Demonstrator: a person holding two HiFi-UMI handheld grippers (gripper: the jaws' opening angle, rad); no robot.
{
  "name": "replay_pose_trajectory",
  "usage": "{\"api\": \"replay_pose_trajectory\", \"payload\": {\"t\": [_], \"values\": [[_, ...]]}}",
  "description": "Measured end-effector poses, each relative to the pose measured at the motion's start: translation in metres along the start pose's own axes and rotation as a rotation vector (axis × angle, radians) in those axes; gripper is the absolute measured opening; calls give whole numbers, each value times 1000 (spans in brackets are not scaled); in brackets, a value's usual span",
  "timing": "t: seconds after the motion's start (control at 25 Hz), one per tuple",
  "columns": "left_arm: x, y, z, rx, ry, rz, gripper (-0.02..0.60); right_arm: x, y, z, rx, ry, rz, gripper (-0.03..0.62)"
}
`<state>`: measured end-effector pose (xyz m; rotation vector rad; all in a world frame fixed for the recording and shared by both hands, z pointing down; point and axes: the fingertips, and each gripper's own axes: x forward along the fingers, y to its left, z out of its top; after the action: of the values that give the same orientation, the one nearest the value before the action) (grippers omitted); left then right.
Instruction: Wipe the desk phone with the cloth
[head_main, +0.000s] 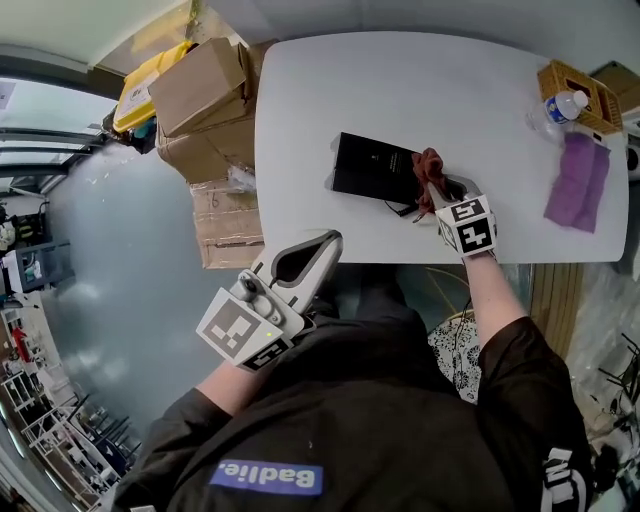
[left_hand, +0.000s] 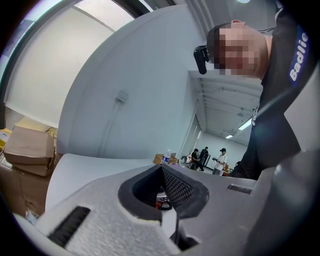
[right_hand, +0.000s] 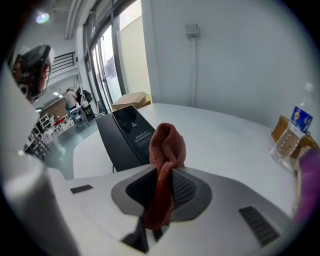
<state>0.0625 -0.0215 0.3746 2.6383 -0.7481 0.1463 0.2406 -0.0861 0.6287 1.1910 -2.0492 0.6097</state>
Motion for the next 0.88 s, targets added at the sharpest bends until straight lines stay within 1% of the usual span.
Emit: {"api": "replay_pose_trajectory", "payload": {"t": [0.08,0.2,0.28,0.4,0.52,0.64,0.76,0.88], "values": [[-22,0,-1,3,-14,-22,9,-13,9,8,16,-18,-43,69],[-61,2,-5,4,-27,-64,9,-34,36,32,20,-53,-93,69],[-84,5,-8,0,-29,-84,9,-44,61,54,10,-80,-106,69],[-108,13,-7,-14,-38,-94,9,-51,95,92,-18,-122,-102,69],[-116,13,3,-15,-58,-86,9,-49,123,126,-71,-151,-71,69],[-111,9,10,-3,-71,-49,9,-35,142,143,-122,-168,-10,69],[-99,4,11,-13,-70,15,9,-12,157,136,-126,-153,85,69],[-86,-2,4,-13,-45,73,9,8,158,124,-141,-145,154,69]]}}
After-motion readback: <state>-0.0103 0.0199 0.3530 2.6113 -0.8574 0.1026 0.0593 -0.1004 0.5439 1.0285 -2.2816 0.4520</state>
